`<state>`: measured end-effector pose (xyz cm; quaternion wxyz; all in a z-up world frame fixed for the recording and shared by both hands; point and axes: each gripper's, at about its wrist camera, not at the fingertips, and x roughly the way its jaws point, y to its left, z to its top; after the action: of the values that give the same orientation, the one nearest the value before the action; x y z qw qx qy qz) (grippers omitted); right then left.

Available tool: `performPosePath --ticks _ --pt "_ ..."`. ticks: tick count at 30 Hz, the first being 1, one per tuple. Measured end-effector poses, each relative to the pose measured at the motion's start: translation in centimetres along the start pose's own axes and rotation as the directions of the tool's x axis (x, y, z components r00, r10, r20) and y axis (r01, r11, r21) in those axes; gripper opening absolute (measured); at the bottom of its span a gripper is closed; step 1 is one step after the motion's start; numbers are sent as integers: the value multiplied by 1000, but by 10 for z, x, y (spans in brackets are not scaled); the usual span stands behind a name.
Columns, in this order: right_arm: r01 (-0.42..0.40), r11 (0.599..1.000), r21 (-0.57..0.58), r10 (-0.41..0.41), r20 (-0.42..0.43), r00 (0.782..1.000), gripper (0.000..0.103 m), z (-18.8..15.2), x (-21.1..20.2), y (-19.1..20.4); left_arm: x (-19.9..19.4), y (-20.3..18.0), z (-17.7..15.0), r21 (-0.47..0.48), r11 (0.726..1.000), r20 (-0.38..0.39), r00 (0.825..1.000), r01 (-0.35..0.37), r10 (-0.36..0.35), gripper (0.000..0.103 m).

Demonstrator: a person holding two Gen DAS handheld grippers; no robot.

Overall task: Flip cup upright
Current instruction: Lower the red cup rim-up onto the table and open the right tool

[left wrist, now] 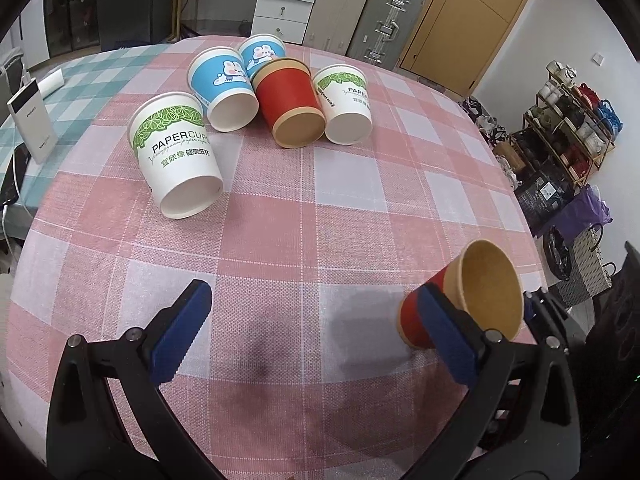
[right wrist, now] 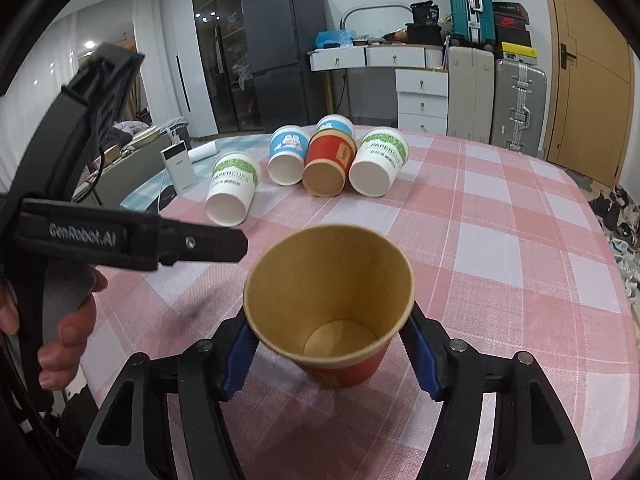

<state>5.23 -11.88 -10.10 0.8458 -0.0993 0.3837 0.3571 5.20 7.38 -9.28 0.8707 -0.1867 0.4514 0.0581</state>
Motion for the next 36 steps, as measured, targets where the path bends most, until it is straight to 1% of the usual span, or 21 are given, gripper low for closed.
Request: performPosePath --ticks 1,2,3,4,7,10,12,16,19,24,26,32,36 --pt "-4 1000 -1 4 -27 1000 69 -1 3 1 -3 -1 0 3 1000 6 1000 -2 2 102" --pt "-4 1000 0 4 -46 999 75 -2 6 1 -5 -1 -1 6 1000 11 1000 -2 2 102" --pt "-2 1000 3 2 -62 998 86 -3 7 2 -8 -1 -1 7 1000 15 1000 -2 2 102" --pt "-3 1000 8 3 -70 998 89 -5 7 2 -12 -2 -1 9 1000 21 1000 -2 2 102" --pt "-15 1000 14 16 -51 999 92 -7 -4 1 -21 -3 -2 19 1000 39 999 -6 5 102" --pt "6 1000 30 -5 -15 1000 95 -6 -23 -3 -30 -6 -2 30 1000 59 998 -5 3 102" --pt "7 998 63 -8 20 1000 100 -2 -38 -10 -37 -10 -2 44 999 76 997 -12 8 102" --pt "7 990 144 -20 89 996 102 9 -72 -27 -54 -22 -6 86 996 124 992 -22 11 102" --pt "-6 984 179 -15 118 993 102 17 -90 -32 -68 -33 -9 119 992 166 986 -37 16 102" --pt "3 983 186 -26 121 992 102 25 -111 -24 -93 -47 -15 141 989 214 977 -37 6 102" --pt "9 983 182 -34 133 990 102 27 -121 -20 -104 -52 -18 159 987 241 970 -28 -11 102" --pt "27 984 178 -54 150 987 102 28 -142 -10 -129 -65 -31 173 983 290 957 -65 12 102" --pt "24 984 176 -53 164 985 102 26 -152 -6 -139 -69 -38 173 983 304 953 -66 10 102"
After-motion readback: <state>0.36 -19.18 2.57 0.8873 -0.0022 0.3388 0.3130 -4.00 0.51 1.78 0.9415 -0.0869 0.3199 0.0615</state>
